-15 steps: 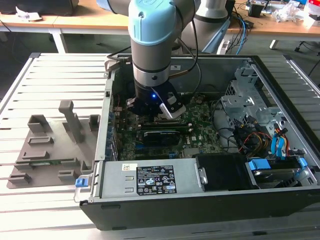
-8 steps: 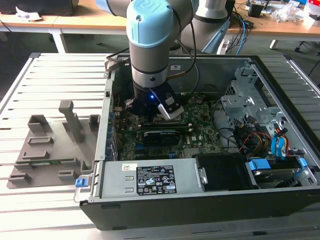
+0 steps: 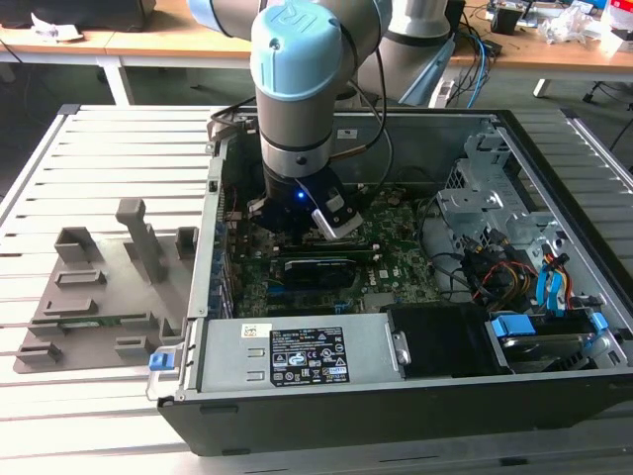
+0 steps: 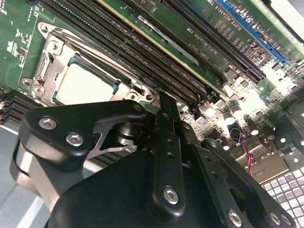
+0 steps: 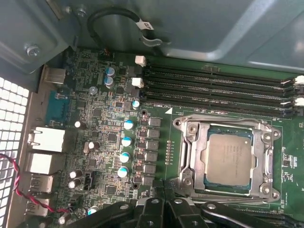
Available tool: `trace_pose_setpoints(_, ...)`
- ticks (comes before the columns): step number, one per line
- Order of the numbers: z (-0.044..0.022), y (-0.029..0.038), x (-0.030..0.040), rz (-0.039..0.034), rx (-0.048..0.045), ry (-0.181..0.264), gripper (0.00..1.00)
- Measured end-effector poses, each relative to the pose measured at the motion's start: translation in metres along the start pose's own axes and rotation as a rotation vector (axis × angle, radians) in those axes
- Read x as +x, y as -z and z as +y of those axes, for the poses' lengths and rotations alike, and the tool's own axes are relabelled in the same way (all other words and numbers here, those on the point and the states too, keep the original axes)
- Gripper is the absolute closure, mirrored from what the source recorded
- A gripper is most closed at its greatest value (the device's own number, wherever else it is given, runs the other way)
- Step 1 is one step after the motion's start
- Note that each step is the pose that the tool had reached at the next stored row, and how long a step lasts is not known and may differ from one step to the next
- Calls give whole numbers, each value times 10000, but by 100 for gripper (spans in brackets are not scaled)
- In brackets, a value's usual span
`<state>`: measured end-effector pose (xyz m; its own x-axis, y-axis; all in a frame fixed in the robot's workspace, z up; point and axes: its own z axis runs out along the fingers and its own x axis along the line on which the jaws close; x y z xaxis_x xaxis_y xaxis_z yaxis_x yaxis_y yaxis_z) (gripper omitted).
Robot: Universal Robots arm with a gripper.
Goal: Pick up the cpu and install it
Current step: 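Install the second cpu locking lever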
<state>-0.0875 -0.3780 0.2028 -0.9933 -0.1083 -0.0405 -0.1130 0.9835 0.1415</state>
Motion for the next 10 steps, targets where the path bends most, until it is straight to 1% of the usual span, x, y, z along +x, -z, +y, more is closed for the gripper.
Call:
trace_pose_setpoints(3, 20, -11, -2, -2, -31, 12, 89)
trace_pose_setpoints(5, 43, -20, -5, -10, -79, 27, 89)
trace_pose_setpoints(8, 52, -24, -6, -12, -124, 46, 89)
trace_pose_setpoints(10, 61, -31, -7, -13, -174, 64, 89)
